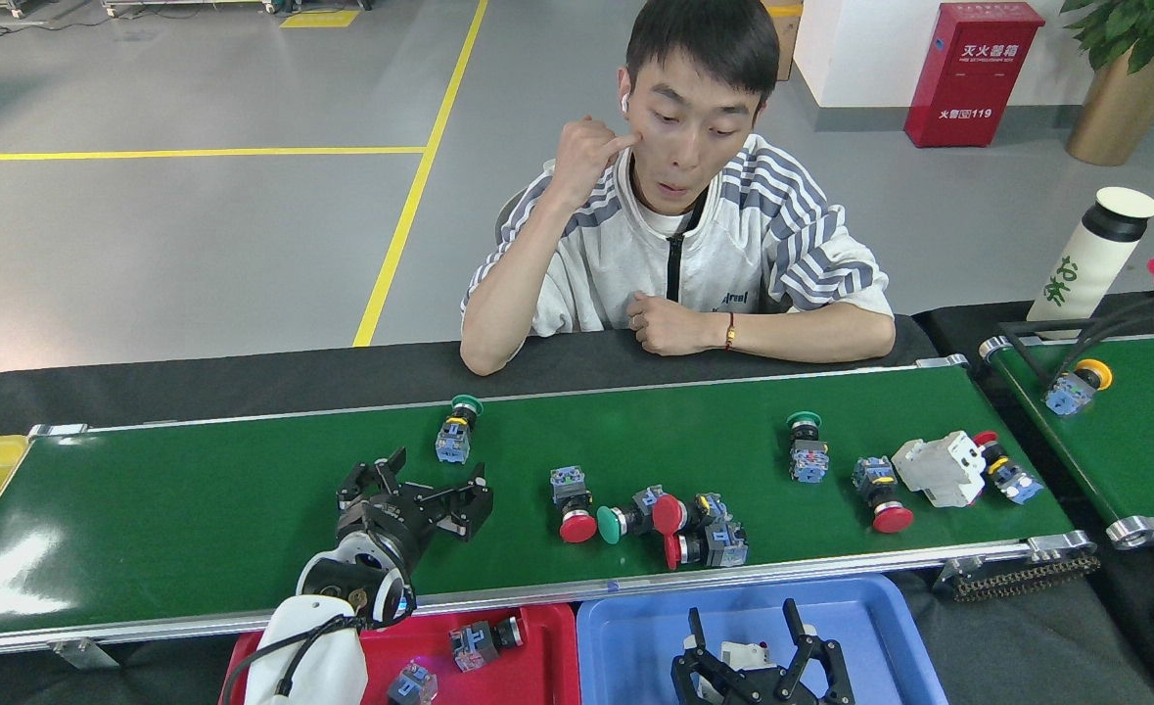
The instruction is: Pick switch part from conveyor to tray
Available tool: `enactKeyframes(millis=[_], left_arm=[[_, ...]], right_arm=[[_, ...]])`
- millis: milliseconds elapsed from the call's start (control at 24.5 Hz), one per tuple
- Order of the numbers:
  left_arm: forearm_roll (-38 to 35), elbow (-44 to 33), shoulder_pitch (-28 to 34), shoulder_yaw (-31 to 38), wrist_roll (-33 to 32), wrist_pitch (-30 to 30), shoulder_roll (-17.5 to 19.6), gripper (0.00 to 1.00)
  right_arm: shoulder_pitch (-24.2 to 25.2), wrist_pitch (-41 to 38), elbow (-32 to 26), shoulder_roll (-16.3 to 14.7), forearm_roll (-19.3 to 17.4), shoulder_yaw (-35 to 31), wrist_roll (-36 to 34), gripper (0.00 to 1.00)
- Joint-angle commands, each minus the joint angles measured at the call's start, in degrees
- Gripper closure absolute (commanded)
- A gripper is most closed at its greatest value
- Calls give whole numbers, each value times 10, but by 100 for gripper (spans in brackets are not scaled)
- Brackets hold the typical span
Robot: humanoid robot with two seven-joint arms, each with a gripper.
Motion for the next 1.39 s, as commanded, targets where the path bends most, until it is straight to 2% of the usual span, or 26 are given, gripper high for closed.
enactKeyframes(millis=[0, 82, 163, 204, 285, 367, 530, 653, 856, 1020, 1142, 1183, 1264, 1346], left_arm=[[2, 10, -21, 2, 11, 11, 3, 0], [-2, 28, -27, -3, 12, 13, 5, 3], [-3, 45, -28, -5, 13, 8, 11, 15], [-5, 49, -27, -5, 13, 5, 16, 29], [-16, 56, -28, -8, 12, -14, 31, 72], [-13, 59, -28, -7, 13, -26, 39, 92], [10, 46, -19, 7, 13, -45, 40, 95], [52, -17, 17, 32, 10, -87, 47, 96], [68, -232, 169, 108, 3, -176, 77, 95], [71, -347, 290, 173, -11, -221, 74, 95], [92, -415, 376, 190, -10, -262, 74, 95], [94, -417, 387, 189, -9, -280, 73, 95], [93, -415, 401, 183, -7, -320, 78, 94], [91, -415, 406, 174, -7, -353, 78, 90]], right_arm=[[-27, -22, -3, -11, -2, -3, 4, 0], [-51, -109, 9, -43, -26, -4, 16, 0], [-84, -199, 27, -59, -54, -6, 38, 0], [-98, -226, 37, -60, -56, -5, 50, 0], [-117, -245, 53, -61, -58, -5, 68, 0], [-139, -264, 66, -65, -59, -5, 74, 0], [-172, -382, 102, -62, -60, -5, 93, 0], [-185, -405, 127, -47, -60, -3, 118, 0], [-247, -406, 209, 12, -53, 9, 118, 0], [-296, -401, 260, 50, -53, 25, 119, 0], [-327, -400, 313, 78, -52, 29, 119, 1], [-338, -399, 336, 88, -52, 29, 119, 2], [-365, -400, 379, 106, -50, 34, 118, 15], [-386, -399, 401, 108, -48, 67, 113, 37]])
